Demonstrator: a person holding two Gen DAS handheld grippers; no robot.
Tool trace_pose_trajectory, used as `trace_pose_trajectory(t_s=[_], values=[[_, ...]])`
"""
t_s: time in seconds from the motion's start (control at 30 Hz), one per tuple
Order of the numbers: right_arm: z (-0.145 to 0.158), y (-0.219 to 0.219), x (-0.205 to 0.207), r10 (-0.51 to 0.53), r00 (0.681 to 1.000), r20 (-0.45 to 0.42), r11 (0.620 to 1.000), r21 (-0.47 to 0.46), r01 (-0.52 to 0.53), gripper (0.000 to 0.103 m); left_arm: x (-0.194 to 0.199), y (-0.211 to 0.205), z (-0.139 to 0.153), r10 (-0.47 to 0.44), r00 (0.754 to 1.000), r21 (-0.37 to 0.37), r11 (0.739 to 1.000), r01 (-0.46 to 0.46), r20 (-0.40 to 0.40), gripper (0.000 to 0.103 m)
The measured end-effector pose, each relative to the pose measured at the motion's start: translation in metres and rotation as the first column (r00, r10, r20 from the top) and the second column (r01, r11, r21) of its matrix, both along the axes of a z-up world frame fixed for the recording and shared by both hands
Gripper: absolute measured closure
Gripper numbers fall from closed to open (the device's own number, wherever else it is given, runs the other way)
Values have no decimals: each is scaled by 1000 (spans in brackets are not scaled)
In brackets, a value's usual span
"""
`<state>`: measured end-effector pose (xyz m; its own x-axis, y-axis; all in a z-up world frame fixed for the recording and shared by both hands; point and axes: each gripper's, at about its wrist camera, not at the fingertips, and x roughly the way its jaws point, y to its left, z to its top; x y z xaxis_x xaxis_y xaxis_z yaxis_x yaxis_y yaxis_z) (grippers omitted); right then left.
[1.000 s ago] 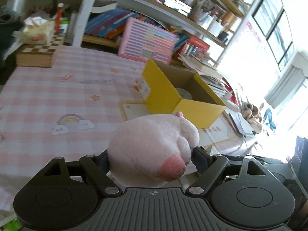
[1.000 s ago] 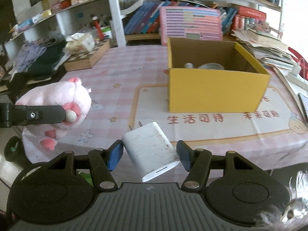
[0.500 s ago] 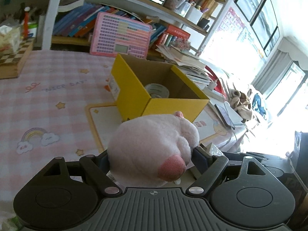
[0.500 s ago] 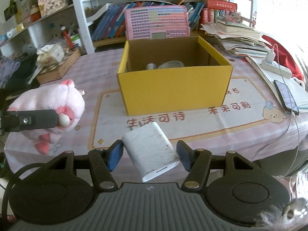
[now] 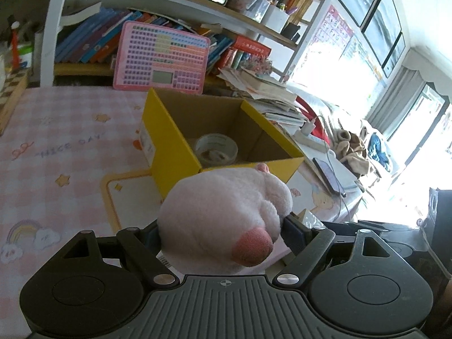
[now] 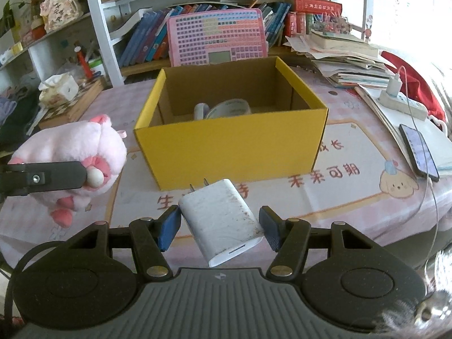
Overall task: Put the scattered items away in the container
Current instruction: 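Lift the pig and white cube and carry them over the yellow box, then lower the pig and white cube into the box and open both tools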
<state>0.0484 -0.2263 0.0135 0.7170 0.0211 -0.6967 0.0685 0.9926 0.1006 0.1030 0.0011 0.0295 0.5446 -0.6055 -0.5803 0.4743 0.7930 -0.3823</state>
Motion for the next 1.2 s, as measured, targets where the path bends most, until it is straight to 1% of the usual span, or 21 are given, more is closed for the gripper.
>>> trace_pose_trajectory(t_s=[0.17,0.3,0.4,0.53,0.67,0.77,0.83,0.93,1.03,1.13,1.2], values=[[9,-15,16,21,999,49,1000,-20,-20,44,17,-17,10,-2,999,-1,1000,2,50,18],[22,-33,35,32,994,105,999,-43,-27,44,35,-35,18,8,995,25,1000,-10,101,18],[30,-46,51,53,990,129,997,-64,-46,44,46,-47,23,26,991,43,999,-32,131,18],[33,-62,77,112,984,138,991,-94,-99,44,62,-63,26,54,985,69,995,-66,164,18],[34,-71,106,190,971,145,977,-126,-172,44,82,-82,24,75,981,117,988,-97,181,18],[29,-71,136,277,952,127,950,-185,-251,44,102,-96,17,93,979,168,978,-124,184,18],[21,-69,159,343,934,98,920,-233,-313,44,118,-106,12,100,979,210,968,-137,180,18],[7,-67,196,431,902,23,867,-286,-407,44,141,-118,1,108,980,277,949,-151,165,18],[-7,-66,227,492,869,-55,821,-303,-484,44,158,-128,-7,114,981,331,930,-160,155,18],[-15,-66,245,524,845,-106,794,-300,-529,44,170,-133,-14,123,982,370,914,-168,142,18],[-19,-66,252,539,833,-124,781,-298,-549,44,175,-135,-17,134,982,386,906,-175,130,17]])
